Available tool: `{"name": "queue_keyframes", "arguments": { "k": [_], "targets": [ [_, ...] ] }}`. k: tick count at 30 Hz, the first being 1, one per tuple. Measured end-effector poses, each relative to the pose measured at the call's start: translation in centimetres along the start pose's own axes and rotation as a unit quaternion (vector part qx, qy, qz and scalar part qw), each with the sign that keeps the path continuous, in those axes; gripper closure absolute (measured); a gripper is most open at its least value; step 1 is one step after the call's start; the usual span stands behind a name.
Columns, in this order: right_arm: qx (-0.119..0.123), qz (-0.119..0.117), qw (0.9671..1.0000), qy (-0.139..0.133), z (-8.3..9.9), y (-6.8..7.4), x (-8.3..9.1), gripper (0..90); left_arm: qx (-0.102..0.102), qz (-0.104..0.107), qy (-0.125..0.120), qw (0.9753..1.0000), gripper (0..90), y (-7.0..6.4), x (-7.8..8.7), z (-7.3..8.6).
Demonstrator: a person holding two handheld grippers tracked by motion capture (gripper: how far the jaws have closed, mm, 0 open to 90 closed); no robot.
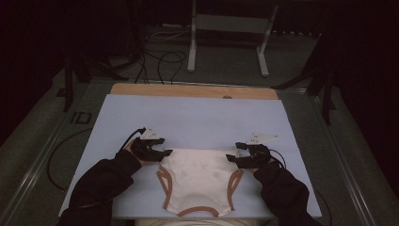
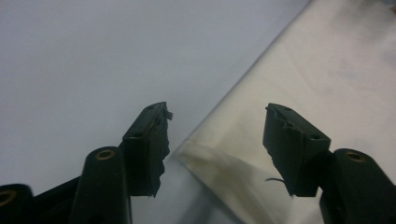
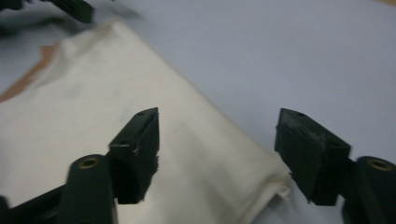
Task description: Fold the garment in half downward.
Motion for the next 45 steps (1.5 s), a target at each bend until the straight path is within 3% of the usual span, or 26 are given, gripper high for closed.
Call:
{"name": "queue_keyframes", "arguments": {
  "k": [3, 6, 11, 14, 20, 22, 32, 41, 45],
  "targets": [
    [-0.008, 0.008, 0.9999, 0.013, 0.5, -1.3, -0.7, 37.5, 0.013, 0.002, 0.012, 0.9999, 44.5, 0.4, -0.8, 0.5],
    [-0.032, 0.008, 0.9991, 0.028, 1.4, -2.5, -1.2, 41.2, 0.018, 0.006, 0.024, 0.9995, 45.4, 0.6, -1.3, 1.1],
    [-0.048, 0.001, 0.9976, 0.051, 2.6, -3.2, -1.5, 46.3, 0.018, 0.01, 0.04, 0.999, 46.0, 0.8, -1.9, 1.7],
    [-0.022, 0.009, 0.997, 0.074, 3.1, -3.2, -1.6, 57.3, 0.017, 0.01, 0.048, 0.9987, 47.6, 1.0, -2.1, 2.0],
    [-0.019, 0.002, 0.9952, 0.096, 3.5, -3.0, -1.8, 80.7, 0.016, 0.017, 0.056, 0.9982, 53.6, 1.1, -2.0, 2.1],
    [-0.013, 0.005, 0.9946, 0.102, 3.4, -2.9, -1.7, 83.9, 0.014, 0.025, 0.06, 0.9978, 58.5, 1.0, -1.8, 2.2],
    [-0.001, 0.017, 0.9953, 0.095, 2.7, -3.0, -1.6, 85.1, 0.021, 0.051, 0.07, 0.996, 86.3, 0.9, -1.2, 2.6],
    [0.005, 0.024, 0.9966, 0.079, 1.6, -3.2, -1.4, 85.3, 0.024, 0.044, 0.057, 0.9971, 88.1, 1.6, -0.4, 2.0],
    [0.01, 0.027, 0.9968, 0.075, 0.9, -3.3, -1.4, 85.3, 0.003, 0.029, 0.057, 0.998, 88.2, 2.0, -0.2, 1.6]
  ]
}}
Point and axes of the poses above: each handheld gripper's, and its own axes: x roughly backward along the jaws, z roughly out of its underside, y roughly to its left, the point moved 10 cm from there along -x, roughly forward along the jaws, and after that the axes turned 7 degrees about -z, right-handed, at the moved point
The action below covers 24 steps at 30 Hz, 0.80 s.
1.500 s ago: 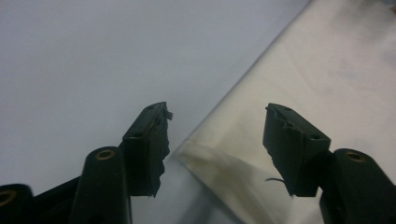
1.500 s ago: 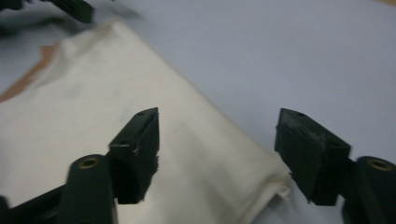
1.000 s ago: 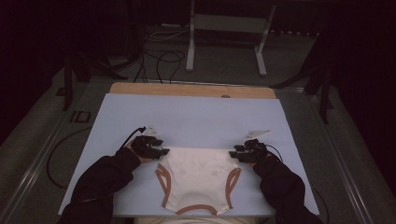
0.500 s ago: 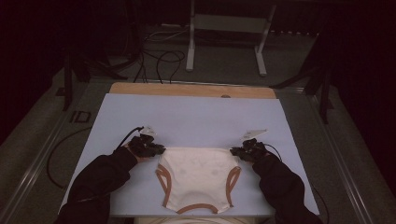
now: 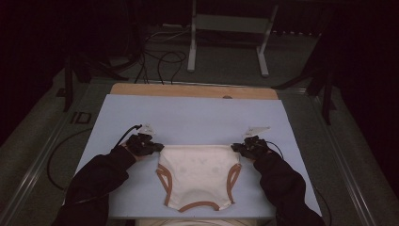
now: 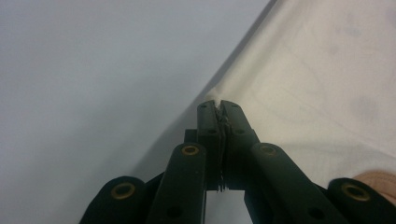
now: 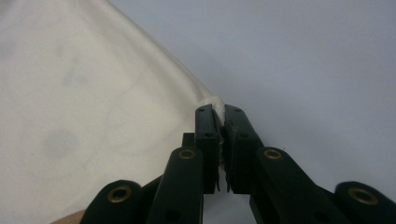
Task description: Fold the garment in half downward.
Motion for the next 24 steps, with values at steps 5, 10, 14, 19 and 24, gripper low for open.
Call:
{"name": "queue_keyframes", "arguments": {
  "k": [5, 10, 14, 19, 24],
  "targets": [
    [0.004, 0.005, 1.0, -0.005, -1.0, -0.5, -0.2, 85.3, 0.001, -0.007, -0.001, 1.0, 88.1, 0.7, 0.1, -0.5],
    [0.002, 0.009, 0.9999, -0.004, -1.5, -1.2, -0.5, 85.3, -0.001, -0.009, 0.001, 1.0, 88.1, 1.3, -0.2, -0.9],
    [-0.01, 0.008, 0.9999, -0.003, -1.6, -1.8, -0.9, 85.3, 0.002, -0.013, -0.004, 0.9999, 88.1, 1.8, -0.4, -1.4],
    [-0.013, 0.013, 0.9998, 0.002, -1.7, -2.5, -1.2, 85.3, 0.0, -0.015, -0.007, 0.9999, 88.1, 2.1, -0.8, -2.0],
    [-0.014, 0.012, 0.9998, 0.001, -1.9, -2.9, -1.3, 85.3, -0.004, -0.016, -0.007, 0.9998, 88.1, 2.4, -1.0, -2.2]
  ]
}}
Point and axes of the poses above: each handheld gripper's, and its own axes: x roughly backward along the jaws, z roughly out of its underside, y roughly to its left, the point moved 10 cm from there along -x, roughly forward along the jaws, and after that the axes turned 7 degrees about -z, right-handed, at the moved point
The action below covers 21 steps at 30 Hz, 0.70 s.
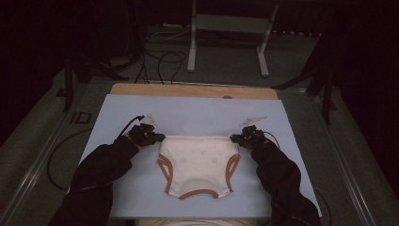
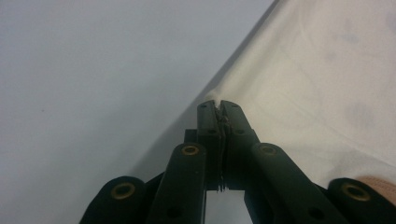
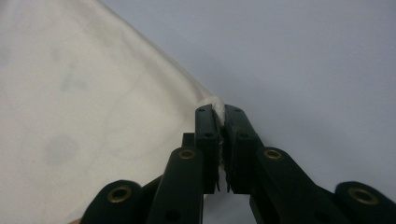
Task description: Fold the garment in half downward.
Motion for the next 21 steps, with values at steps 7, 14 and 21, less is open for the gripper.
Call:
{"name": "queue_keyframes", "arguments": {
  "k": [7, 14, 21],
  "targets": [
    [-0.003, 0.008, 1.0, 0.001, -0.5, -0.6, -0.2, 85.3, 0.002, -0.007, -0.004, 1.0, 88.2, 0.6, -0.3, -0.4],
    [-0.004, 0.008, 0.9999, -0.005, -1.2, -1.2, -0.1, 85.3, 0.008, -0.011, -0.011, 0.9998, 88.1, 1.2, -0.4, -1.1],
    [-0.013, 0.012, 0.9998, -0.005, -1.6, -2.0, -0.4, 85.3, 0.01, -0.017, -0.01, 0.9998, 88.1, 1.8, -0.8, -1.6]
  ]
}}
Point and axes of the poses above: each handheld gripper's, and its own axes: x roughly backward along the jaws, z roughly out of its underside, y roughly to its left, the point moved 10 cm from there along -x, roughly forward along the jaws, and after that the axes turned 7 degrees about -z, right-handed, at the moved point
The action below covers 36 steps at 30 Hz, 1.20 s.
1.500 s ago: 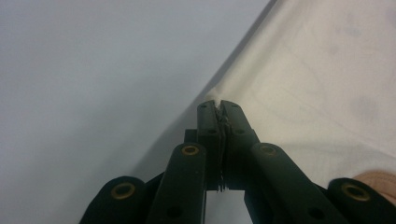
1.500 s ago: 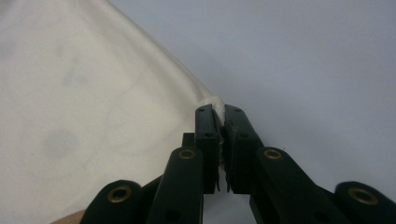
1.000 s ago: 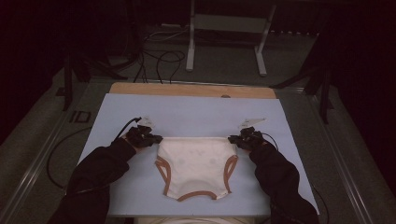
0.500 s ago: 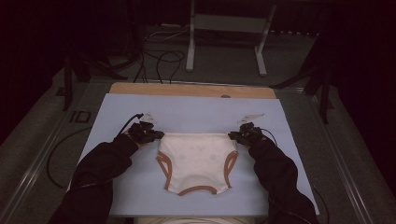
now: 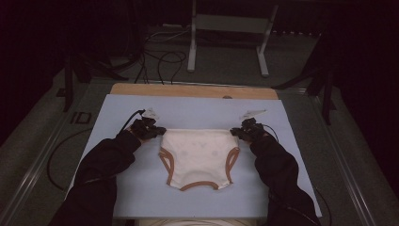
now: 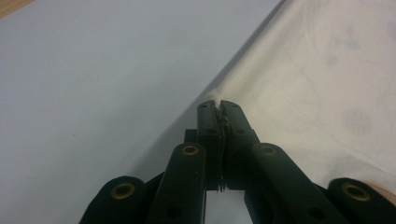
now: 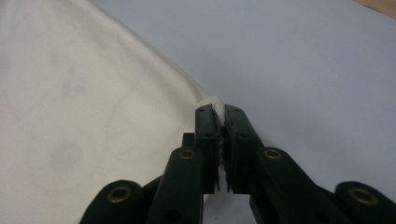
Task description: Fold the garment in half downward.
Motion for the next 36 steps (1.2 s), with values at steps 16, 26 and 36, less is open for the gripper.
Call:
{"name": "queue_keyframes", "arguments": {
  "k": [16, 26, 36],
  "targets": [
    [-0.016, 0.015, 0.9997, 0.006, -1.1, -2.1, -1.0, 85.3, 0.018, -0.017, -0.001, 0.9997, 87.9, 1.4, -1.5, -1.0],
    [-0.026, 0.017, 0.9995, 0.002, -1.3, -3.2, -1.9, 85.3, 0.019, -0.027, 0.007, 0.9994, 87.9, 2.1, -2.5, -1.2],
    [-0.028, 0.028, 0.9991, 0.013, -1.0, -4.0, -2.4, 85.3, 0.026, -0.039, 0.014, 0.9988, 87.9, 2.8, -3.9, -2.1]
  ]
}}
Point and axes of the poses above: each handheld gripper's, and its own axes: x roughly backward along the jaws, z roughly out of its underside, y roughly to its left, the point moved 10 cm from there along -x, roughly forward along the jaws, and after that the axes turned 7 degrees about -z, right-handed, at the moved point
